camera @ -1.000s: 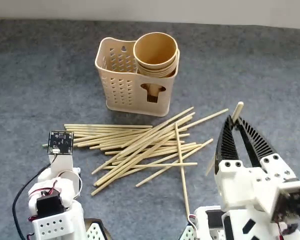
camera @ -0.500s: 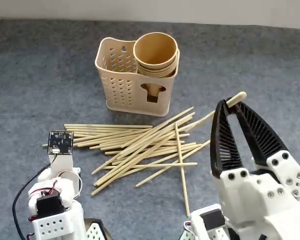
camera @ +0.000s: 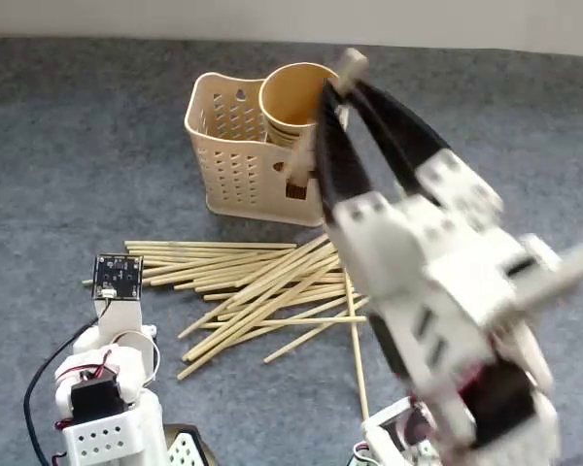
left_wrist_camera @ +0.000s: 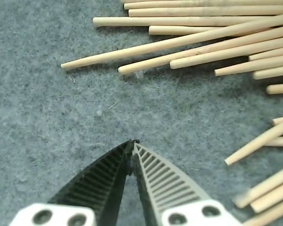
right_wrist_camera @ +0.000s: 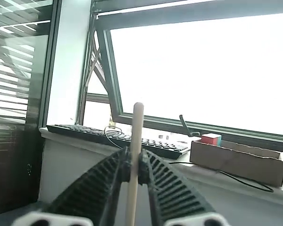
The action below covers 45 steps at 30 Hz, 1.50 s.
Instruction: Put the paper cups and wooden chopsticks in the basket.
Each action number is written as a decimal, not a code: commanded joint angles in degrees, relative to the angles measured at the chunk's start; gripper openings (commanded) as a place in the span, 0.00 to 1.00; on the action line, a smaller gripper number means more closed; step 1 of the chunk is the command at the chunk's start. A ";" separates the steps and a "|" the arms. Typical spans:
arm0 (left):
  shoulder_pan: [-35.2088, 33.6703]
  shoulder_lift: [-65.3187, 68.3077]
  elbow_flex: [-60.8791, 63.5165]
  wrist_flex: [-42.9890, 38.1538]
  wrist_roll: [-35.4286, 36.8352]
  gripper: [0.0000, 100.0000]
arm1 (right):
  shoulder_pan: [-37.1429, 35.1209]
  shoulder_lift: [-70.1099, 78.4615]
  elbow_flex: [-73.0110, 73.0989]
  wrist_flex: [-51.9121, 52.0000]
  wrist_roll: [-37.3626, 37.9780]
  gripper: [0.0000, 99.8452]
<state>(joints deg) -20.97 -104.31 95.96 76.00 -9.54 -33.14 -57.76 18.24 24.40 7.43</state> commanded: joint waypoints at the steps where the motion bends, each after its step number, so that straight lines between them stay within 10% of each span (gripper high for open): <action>1: 1.19 -0.57 1.10 0.35 0.44 0.00 | -1.36 9.98 -0.22 -11.38 -0.18 0.01; 16: 1.19 -0.57 1.10 0.35 0.44 0.00 | -1.36 30.64 -0.22 -33.10 6.51 0.01; 45: 1.19 -0.57 1.10 0.35 0.44 0.00 | -1.19 17.10 0.40 -13.14 8.35 0.10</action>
<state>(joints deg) -20.97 -104.31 95.96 76.00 -9.54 -33.76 -32.62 19.65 4.09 15.08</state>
